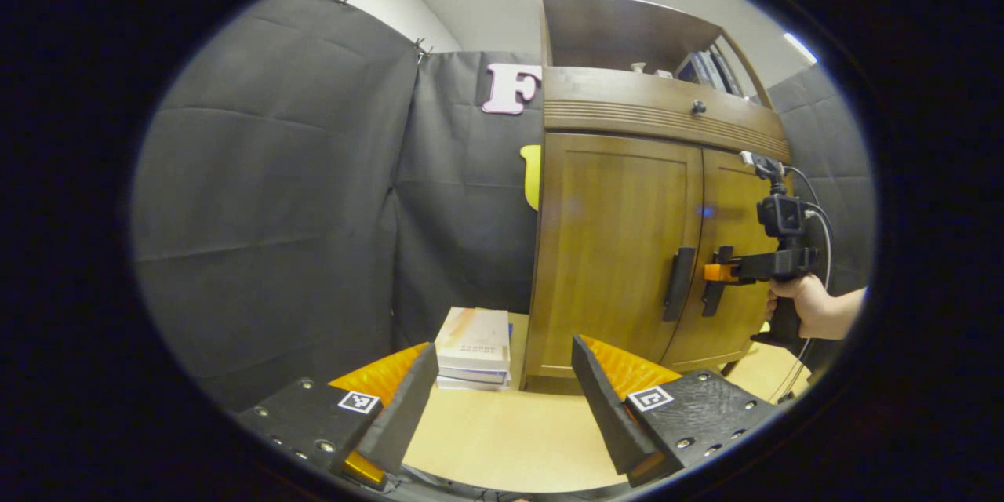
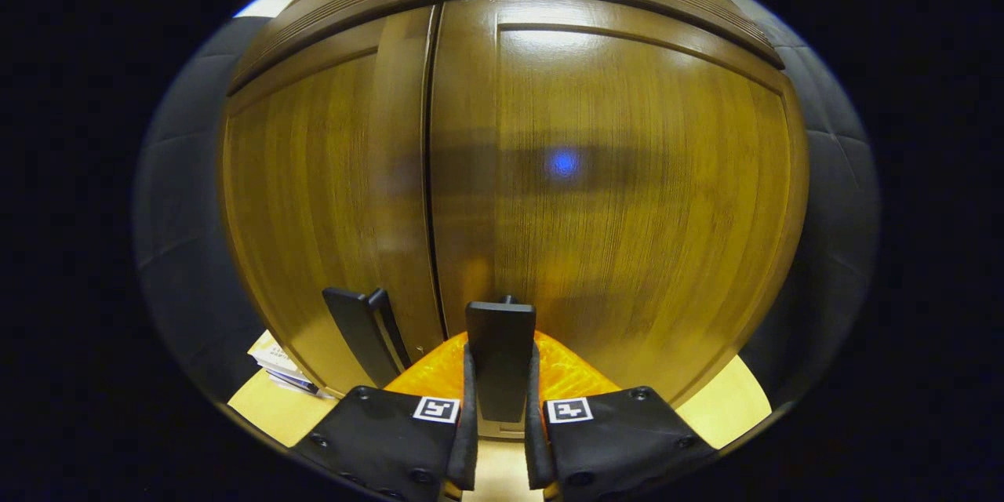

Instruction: Open the right door of the double-door shoe cabinet with the right hand, and open the left door with the left hand.

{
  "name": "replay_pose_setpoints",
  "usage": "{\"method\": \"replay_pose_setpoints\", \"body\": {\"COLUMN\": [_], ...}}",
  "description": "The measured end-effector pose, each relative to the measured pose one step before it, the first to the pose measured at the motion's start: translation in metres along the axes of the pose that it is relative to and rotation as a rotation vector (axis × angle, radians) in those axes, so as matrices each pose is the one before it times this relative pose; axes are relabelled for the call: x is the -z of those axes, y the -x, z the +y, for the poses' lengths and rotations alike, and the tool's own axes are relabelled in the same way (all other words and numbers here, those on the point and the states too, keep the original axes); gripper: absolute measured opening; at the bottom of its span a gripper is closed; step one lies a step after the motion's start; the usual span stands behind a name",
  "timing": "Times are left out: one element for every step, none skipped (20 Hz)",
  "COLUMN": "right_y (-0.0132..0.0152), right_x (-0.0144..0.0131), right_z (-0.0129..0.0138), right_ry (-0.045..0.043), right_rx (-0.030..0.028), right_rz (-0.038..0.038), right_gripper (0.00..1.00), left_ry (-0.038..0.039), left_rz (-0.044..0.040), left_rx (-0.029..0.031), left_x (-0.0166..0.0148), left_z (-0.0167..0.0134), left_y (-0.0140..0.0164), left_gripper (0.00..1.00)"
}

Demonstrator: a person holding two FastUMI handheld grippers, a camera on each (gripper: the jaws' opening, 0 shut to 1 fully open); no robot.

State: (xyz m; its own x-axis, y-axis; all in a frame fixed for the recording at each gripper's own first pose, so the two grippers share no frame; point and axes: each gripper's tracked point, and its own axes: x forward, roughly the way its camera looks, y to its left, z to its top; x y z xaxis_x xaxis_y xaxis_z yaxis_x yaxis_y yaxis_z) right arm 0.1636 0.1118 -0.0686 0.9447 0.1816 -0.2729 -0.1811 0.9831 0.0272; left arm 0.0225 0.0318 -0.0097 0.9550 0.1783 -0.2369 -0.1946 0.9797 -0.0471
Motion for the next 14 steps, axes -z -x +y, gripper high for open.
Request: {"method": "replay_pose_setpoints", "body": {"right_y": [0.00447,0.00241,-0.00441,0.00013,0.00075,0.00279,0.00076,0.00255,0.00307,0.00227,0.00494,0.00299,0.00388,0.00298], "right_x": [0.00047,0.00247,0.00507,0.00127,-0.00284,-0.00233,-0.00025,-0.00157,-0.00105,-0.00139,-0.0026,-0.00096,-0.00267,-0.00183], "right_z": [-0.00005,0.00139,0.00226,-0.00199,-0.001,-0.00183,-0.00037,-0.0005,-0.00034,-0.00189,-0.00282,-0.00246,-0.00096,-0.00179], "right_ry": [0.01115,0.00336,-0.00372,-0.0002,-0.00165,-0.00006,-0.00042,-0.00157,-0.00103,0.00008,0.00059,0.00155,-0.00022,-0.00189], "right_rx": [-0.00716,-0.00883,-0.00782,-0.006,-0.00127,-0.00007,-0.0013,-0.00397,-0.00675,-0.00787,-0.00794,-0.0073,-0.00665,-0.00451], "right_rz": [-0.00831,0.00823,-0.00313,0.00373,-0.00247,0.00078,-0.00059,-0.00365,0.00033,-0.00299,-0.0007,-0.001,-0.00196,-0.00113], "right_gripper": [0.19,0.19,0.19,0.19,0.19,0.19,0.19,0.19,0.19,0.19,0.18,0.18,0.19,0.18], "left_ry": [-0.00325,-0.00155,0.00235,0.00339,0.00136,-0.00222,-0.00255,-0.00138,0.001,0.00129,0.00102,0.00037,0.00155,0.00283], "left_rz": [0.00459,0.00194,0.00009,-0.00405,-0.0025,-0.00135,0.00067,0.00159,0.00257,0.00147,0.00422,0.00296,-0.00138,-0.00239], "left_rx": [0.00475,0.00399,0.00593,0.01028,0.00875,0.00572,0.0036,0.00398,0.00423,0.00518,0.00378,0.00331,0.00244,0.00432], "left_x": [-0.00056,0.00106,-0.00107,0.00041,0.00027,0.00332,0.00057,0.00166,0.00047,0.00212,0.00152,0.0035,0.00022,-0.00027], "left_z": [-0.00113,-0.00165,-0.00273,-0.00637,-0.00613,-0.0058,-0.00294,-0.00254,-0.00308,-0.00322,-0.0022,-0.0015,-0.00175,-0.00155], "left_y": [-0.00032,0.00201,0.00009,0.0046,0.00385,0.00616,0.0022,0.00241,0.00163,0.0019,0.00136,0.00415,0.00145,0.00258], "left_gripper": [1.0,1.0,1.0,1.0,1.0,1.0,1.0,1.0,1.0,1.0,0.98,0.98,0.98,1.0]}}
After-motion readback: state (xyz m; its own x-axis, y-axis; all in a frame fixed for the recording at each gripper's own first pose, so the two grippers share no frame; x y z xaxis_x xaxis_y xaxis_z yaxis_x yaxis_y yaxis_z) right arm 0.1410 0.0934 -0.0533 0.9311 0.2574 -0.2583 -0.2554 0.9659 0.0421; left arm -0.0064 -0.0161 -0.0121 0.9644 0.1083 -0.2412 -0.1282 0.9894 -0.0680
